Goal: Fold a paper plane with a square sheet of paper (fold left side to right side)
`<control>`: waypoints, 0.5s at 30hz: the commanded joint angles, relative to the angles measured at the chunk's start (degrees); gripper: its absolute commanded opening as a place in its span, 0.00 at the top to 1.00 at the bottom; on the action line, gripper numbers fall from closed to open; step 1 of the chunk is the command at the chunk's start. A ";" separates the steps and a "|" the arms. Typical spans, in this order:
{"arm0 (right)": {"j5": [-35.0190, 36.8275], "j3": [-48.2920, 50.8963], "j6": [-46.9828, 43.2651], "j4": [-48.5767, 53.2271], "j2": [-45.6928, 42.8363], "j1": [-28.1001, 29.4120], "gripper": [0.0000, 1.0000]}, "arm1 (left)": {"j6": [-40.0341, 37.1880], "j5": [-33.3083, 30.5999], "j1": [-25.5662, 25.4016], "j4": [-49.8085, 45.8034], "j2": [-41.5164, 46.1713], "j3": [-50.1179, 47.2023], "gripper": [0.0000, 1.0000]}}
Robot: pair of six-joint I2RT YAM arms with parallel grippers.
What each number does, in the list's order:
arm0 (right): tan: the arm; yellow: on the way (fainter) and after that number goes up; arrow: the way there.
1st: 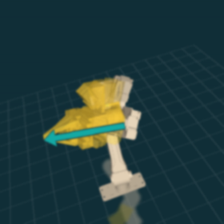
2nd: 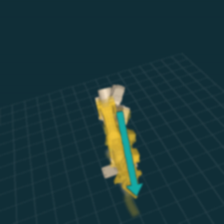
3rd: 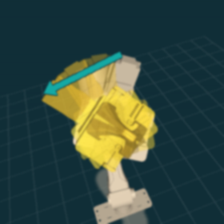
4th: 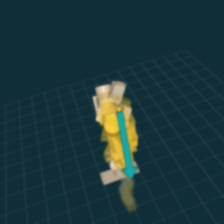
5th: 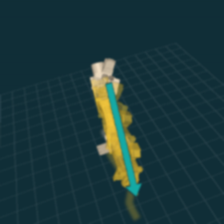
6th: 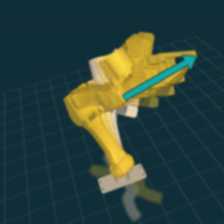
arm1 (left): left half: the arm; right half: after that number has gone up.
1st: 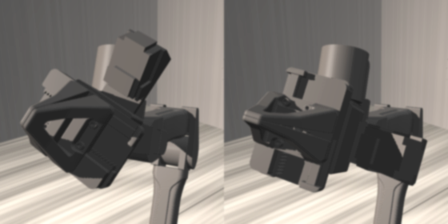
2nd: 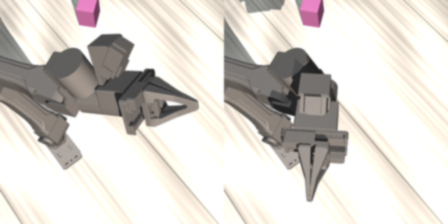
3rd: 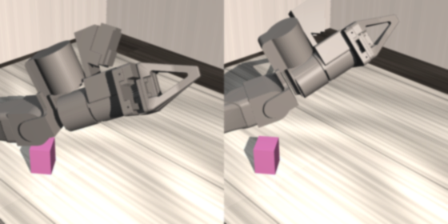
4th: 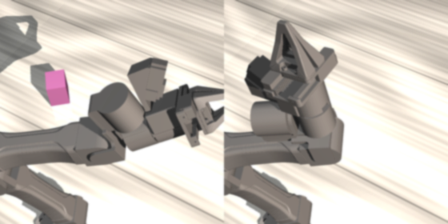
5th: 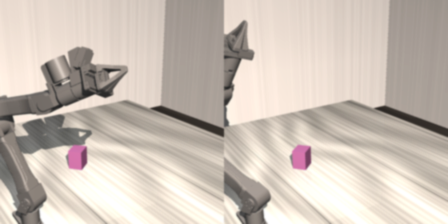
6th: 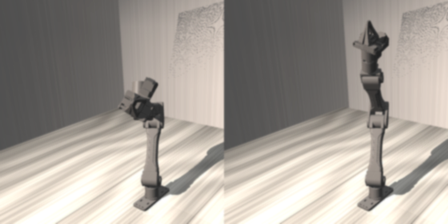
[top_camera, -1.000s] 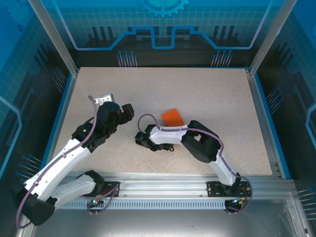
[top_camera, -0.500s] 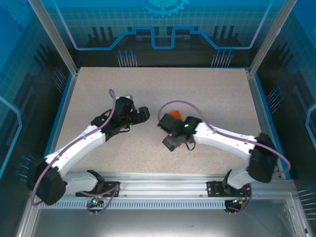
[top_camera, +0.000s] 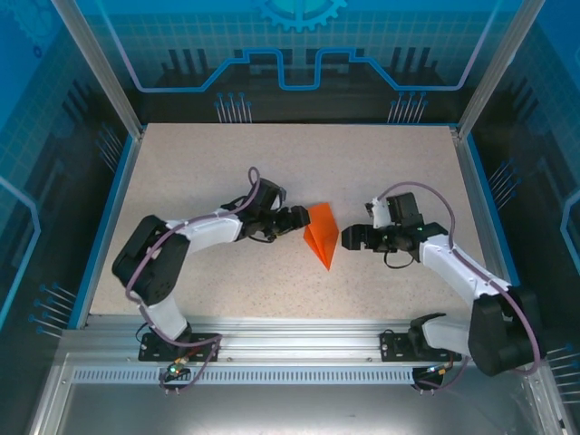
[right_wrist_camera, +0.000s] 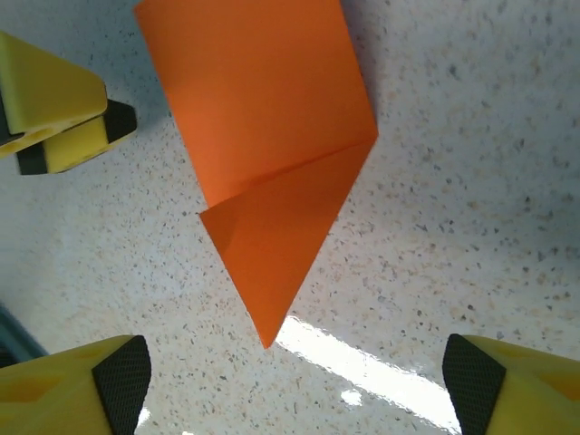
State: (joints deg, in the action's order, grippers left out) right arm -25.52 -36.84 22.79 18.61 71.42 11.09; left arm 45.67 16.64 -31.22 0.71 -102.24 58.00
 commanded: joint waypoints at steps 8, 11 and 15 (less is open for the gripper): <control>-14.55 6.01 3.89 -13.40 4.15 -6.23 0.23 | 1.43 6.28 -0.17 6.30 -9.20 7.08 0.35; -16.30 5.09 3.85 -13.95 6.02 -6.82 0.31 | 0.99 7.00 -0.22 7.08 -10.59 8.10 0.46; -18.42 3.10 2.77 -14.92 8.40 -8.14 0.32 | -2.60 8.18 -0.18 7.53 -10.92 8.18 0.69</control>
State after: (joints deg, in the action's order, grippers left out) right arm -40.14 -31.53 26.35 5.87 78.35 4.69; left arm 45.67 22.44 -31.24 6.94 -112.64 64.90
